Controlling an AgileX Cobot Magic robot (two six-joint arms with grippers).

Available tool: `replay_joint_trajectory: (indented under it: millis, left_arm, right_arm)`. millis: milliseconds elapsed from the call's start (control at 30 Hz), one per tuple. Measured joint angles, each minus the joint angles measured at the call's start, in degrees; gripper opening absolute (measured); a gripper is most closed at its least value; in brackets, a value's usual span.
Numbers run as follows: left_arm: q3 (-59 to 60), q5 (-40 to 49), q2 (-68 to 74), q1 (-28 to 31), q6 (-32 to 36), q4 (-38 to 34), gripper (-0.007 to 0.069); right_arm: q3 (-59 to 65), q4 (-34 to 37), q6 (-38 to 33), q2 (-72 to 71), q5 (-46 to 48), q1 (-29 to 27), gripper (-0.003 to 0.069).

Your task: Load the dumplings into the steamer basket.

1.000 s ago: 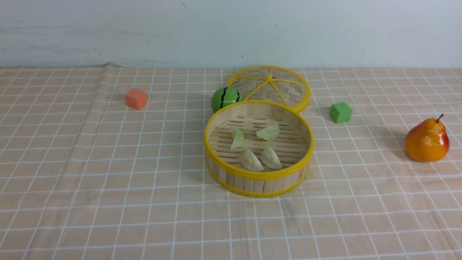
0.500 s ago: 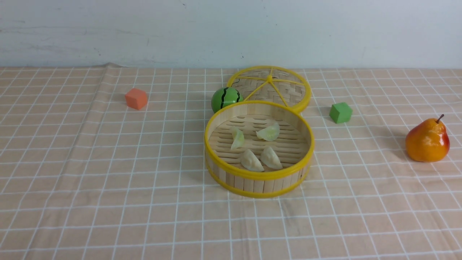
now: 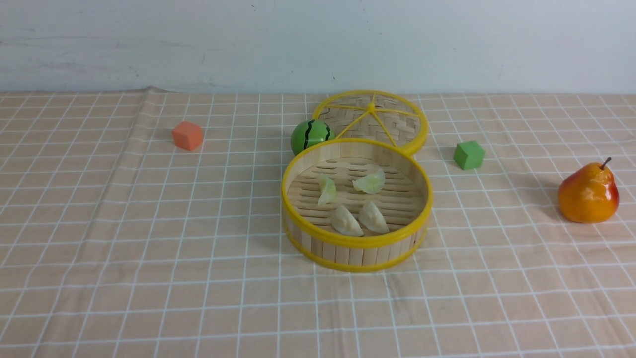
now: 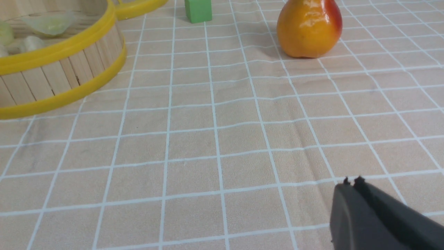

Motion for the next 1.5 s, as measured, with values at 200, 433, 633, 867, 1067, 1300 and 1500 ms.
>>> replay_joint_trajectory:
  millis: [200, 433, 633, 867, 1067, 1300, 1500]
  left_arm:
    - [0.0, 0.0, 0.0, 0.0, 0.0, 0.0, 0.0092]
    - [0.0, 0.0, 0.0, 0.0, 0.0, 0.0, 0.0104]
    - [2.0, -3.9, 0.0, 0.2, -0.1, 0.3, 0.0103]
    - [13.9, -30.9, 0.0, 13.9, -0.1, 0.8, -0.0014]
    - [23.3, -39.9, 0.0, 30.4, -0.1, -0.1, -0.0014]
    - [24.9, -29.5, 0.0, 37.7, -0.2, -0.1, -0.0014]
    - [24.9, -21.5, 0.0, 38.1, -0.2, -0.1, -0.0014]
  right_arm:
    - [0.0, 0.0, 0.0, 0.0, 0.1, 0.0, 0.0000]
    - [-0.1, 0.0, 0.0, 0.0, 0.1, 0.0, 0.0000]
    - [-0.1, 0.0, 0.0, 0.0, 0.2, 0.0, 0.0005]
    - [-0.1, 0.1, 0.0, 0.0, 0.2, 0.0, 0.0010]
    - [-0.1, 0.2, 0.0, 0.0, 0.2, -0.1, 0.0017]
    - [-0.1, 0.2, 0.0, 0.0, 0.2, -0.1, 0.0021]
    - [-0.1, 0.2, 0.0, 0.0, 0.2, -0.1, 0.0026]
